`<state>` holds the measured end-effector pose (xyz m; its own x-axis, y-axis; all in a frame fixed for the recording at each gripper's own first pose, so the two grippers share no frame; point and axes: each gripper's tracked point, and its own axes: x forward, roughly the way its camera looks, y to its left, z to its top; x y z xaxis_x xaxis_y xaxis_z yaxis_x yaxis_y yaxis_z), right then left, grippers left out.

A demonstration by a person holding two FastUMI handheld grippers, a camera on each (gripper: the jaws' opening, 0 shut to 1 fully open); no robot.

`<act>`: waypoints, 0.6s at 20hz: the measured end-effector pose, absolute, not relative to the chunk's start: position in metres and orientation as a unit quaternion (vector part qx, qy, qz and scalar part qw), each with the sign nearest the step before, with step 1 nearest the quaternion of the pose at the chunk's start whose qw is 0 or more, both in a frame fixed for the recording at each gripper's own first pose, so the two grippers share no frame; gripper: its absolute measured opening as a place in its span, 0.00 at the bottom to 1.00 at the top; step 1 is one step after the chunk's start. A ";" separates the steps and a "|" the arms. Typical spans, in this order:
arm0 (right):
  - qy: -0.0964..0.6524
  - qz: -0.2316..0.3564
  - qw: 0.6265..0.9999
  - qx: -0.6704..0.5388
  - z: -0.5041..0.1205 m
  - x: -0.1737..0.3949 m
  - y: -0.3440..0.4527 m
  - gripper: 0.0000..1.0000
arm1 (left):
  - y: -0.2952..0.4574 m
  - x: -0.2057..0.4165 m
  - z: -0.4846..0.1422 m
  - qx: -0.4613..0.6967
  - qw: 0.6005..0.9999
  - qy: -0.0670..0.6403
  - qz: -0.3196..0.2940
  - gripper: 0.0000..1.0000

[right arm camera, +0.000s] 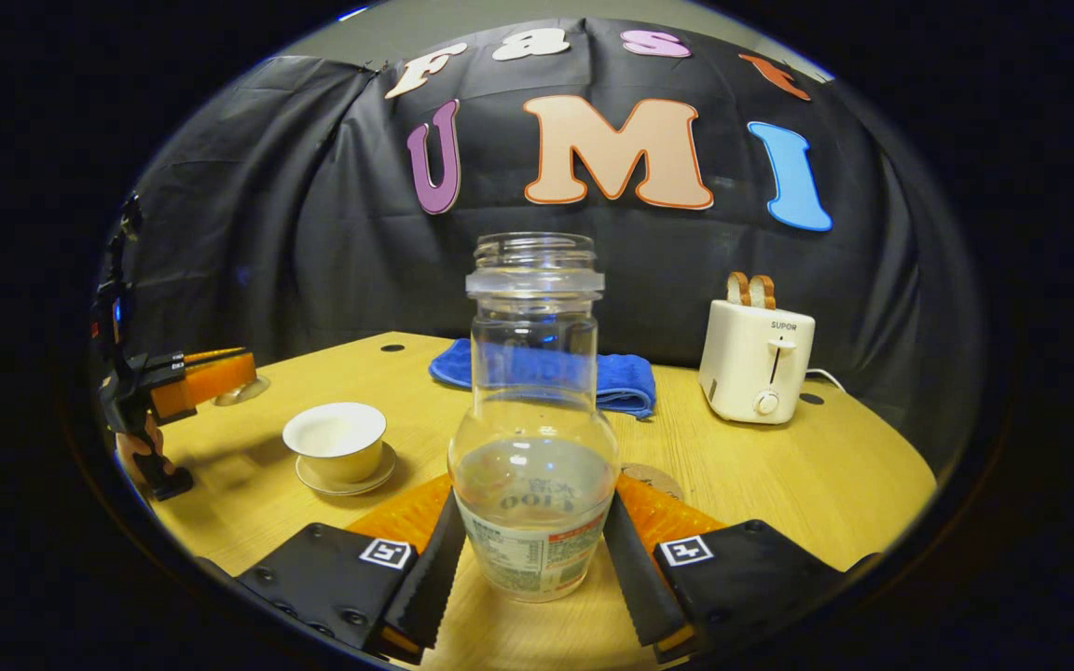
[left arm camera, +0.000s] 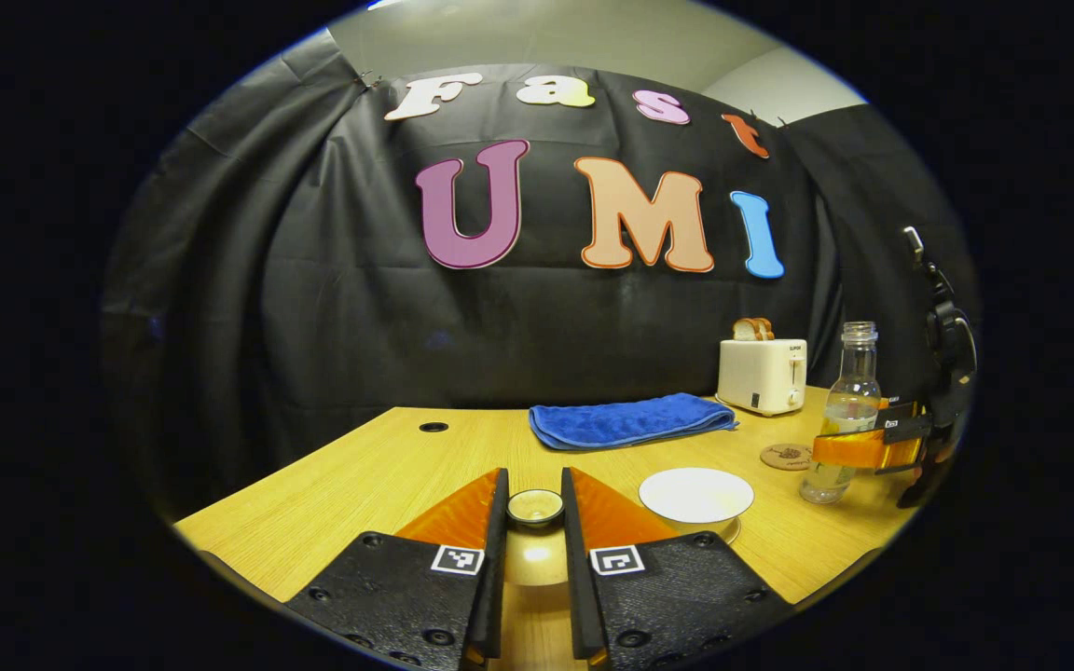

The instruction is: Open the teacup lid with one hand, grasp the water bottle and pour water into the teacup with the other hand; after pouring, place the water bottle on the coaster and then close the teacup lid.

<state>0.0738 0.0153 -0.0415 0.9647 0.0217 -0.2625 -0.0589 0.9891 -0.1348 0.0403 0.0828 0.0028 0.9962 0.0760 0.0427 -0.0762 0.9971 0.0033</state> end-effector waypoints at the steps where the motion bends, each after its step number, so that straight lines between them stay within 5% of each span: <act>1: 0.133 0.017 0.987 -0.089 -0.036 0.074 0.013 0.81 | 0.084 0.040 0.003 0.002 0.999 -0.021 0.041 0.27; 12: 0.144 -0.025 0.936 -0.321 0.001 0.091 -0.005 0.80 | 0.088 0.040 0.002 0.001 0.998 -0.021 0.054 0.27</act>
<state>0.0909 -0.0046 0.0012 0.9571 -0.1394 -0.2541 -0.0458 0.7931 -0.6074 0.0398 0.0883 0.0016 0.9934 0.1068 0.0415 -0.1069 0.9943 0.0002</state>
